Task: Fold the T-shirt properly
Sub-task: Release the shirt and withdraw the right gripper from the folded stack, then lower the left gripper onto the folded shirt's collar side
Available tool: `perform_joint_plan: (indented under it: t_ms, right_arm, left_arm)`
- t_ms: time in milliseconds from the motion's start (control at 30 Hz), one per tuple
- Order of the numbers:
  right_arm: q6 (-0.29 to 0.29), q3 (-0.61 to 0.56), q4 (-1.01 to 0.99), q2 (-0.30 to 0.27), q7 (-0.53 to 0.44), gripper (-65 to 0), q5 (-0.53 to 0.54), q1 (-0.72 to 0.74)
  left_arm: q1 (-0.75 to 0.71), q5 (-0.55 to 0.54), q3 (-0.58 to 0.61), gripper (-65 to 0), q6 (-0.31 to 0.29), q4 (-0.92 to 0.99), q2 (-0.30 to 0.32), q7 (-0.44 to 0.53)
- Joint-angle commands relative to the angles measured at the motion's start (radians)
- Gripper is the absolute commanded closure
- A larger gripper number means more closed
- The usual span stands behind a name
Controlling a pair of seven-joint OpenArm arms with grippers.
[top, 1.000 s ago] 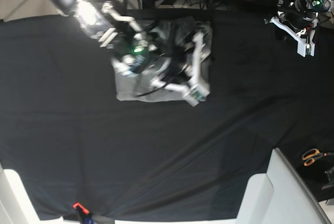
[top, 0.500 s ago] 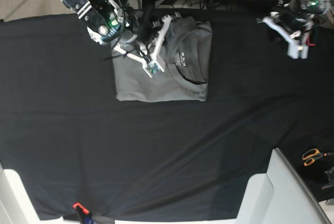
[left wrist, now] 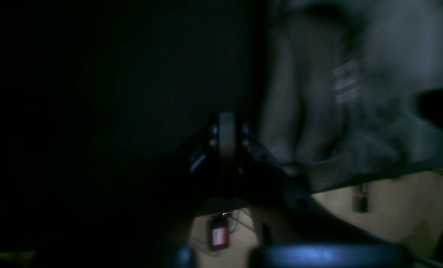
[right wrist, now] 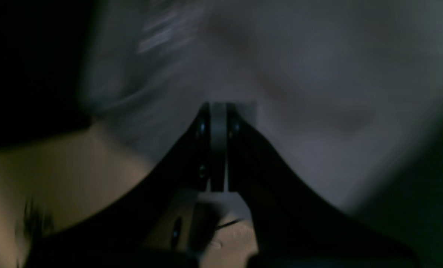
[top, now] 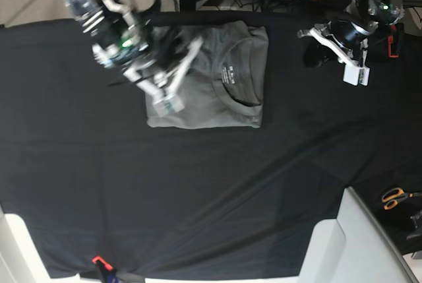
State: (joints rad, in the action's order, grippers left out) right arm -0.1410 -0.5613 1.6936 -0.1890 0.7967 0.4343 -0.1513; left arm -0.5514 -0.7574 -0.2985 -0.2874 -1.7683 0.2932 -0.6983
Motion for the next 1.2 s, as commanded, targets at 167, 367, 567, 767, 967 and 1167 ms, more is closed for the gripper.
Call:
perform_joint_plan:
  t_ms: [167,367,567,767,967,1167]
  right_arm:
    - [0.007,0.102,0.018,-0.065,-0.015,-0.8,0.008,-0.018]
    - [0.014,0.211,0.018,-0.085,-0.015,-0.8,0.008,-0.041]
    - [0.014,0.217,0.018,-0.085,-0.015,-0.8,0.008,-0.055]
    - [0.014,0.223,0.018,-0.085,-0.015,-0.8,0.008,-0.060]
    - [0.014,0.223,0.018,-0.085,-0.015,-0.8,0.008,-0.060]
    - [0.014,0.223,0.018,-0.085,-0.015,-0.8,0.008,-0.061]
  left_arm:
    - [0.018,-0.162,0.003,-55.3,-0.082,0.040,0.041,0.013]
    - [0.118,-0.159,0.003,-65.0,-0.411,0.241,-0.018,0.013]
    - [0.205,-0.057,0.003,-64.8,-0.411,0.410,-0.079,0.013]
    - [0.265,0.175,0.003,-64.8,-0.411,0.463,-0.179,0.015]
    - [0.305,0.241,0.009,-64.7,-0.411,0.468,-0.236,0.012]
    - [0.363,0.238,0.141,-64.7,-0.411,0.582,-0.234,0.016]
